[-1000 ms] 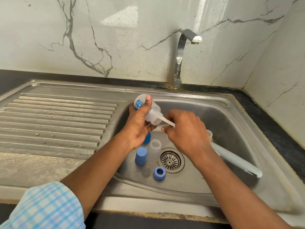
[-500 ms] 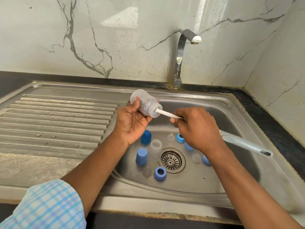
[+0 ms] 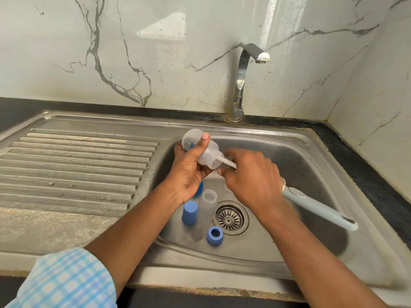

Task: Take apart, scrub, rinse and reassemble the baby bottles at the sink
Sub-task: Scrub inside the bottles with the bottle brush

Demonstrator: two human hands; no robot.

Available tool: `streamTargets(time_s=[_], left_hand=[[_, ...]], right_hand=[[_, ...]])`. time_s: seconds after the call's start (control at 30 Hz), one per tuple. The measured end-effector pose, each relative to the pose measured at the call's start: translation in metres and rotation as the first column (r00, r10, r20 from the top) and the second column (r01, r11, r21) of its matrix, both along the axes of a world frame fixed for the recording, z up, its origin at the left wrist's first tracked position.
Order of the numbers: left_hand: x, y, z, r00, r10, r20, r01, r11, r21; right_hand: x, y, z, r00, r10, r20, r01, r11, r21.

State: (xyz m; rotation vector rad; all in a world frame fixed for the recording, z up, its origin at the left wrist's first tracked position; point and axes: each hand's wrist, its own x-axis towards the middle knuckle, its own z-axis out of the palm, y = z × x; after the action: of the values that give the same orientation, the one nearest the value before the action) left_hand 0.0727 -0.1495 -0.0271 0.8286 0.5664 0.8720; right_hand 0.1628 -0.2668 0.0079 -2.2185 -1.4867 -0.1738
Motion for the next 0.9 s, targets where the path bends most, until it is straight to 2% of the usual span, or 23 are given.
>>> streamTargets(time_s=[0.17, 0.37, 0.53, 0.67, 0.77, 0.83, 0.9], left_hand=[[-0.016, 0.026, 0.004, 0.990, 0.106, 0.095, -0.105, 0.994, -0.014], [-0.030, 0.036, 0.006, 0.943, 0.014, 0.331, -0.012, 1.000, -0.010], [-0.021, 0.015, 0.005, 0.936, -0.040, 0.350, 0.069, 0.995, -0.071], [-0.014, 0.000, 0.008, 0.919, -0.167, 0.356, 0.185, 0.983, -0.017], [-0.013, -0.006, 0.009, 0.931, -0.206, 0.301, 0.211, 0.977, 0.016], [-0.012, -0.008, 0.010, 0.952, -0.186, 0.244, 0.187, 0.982, 0.019], [-0.012, -0.001, 0.011, 0.979, -0.089, 0.185, 0.088, 0.996, 0.013]], right_hand=[[0.012, -0.002, 0.005, 0.999, 0.033, -0.033, -0.033, 0.999, -0.012], [0.020, -0.002, 0.008, 0.994, 0.091, -0.058, -0.090, 0.996, 0.006], [0.028, -0.008, 0.008, 0.994, 0.077, -0.079, -0.078, 0.997, -0.016], [0.018, -0.006, 0.006, 0.989, 0.101, -0.104, -0.104, 0.994, -0.024], [0.013, -0.004, 0.005, 0.984, 0.090, -0.151, -0.099, 0.994, -0.054], [0.013, -0.005, 0.007, 0.984, 0.077, -0.163, -0.089, 0.994, -0.067], [0.015, -0.008, 0.009, 0.985, 0.069, -0.158, -0.085, 0.991, -0.099]])
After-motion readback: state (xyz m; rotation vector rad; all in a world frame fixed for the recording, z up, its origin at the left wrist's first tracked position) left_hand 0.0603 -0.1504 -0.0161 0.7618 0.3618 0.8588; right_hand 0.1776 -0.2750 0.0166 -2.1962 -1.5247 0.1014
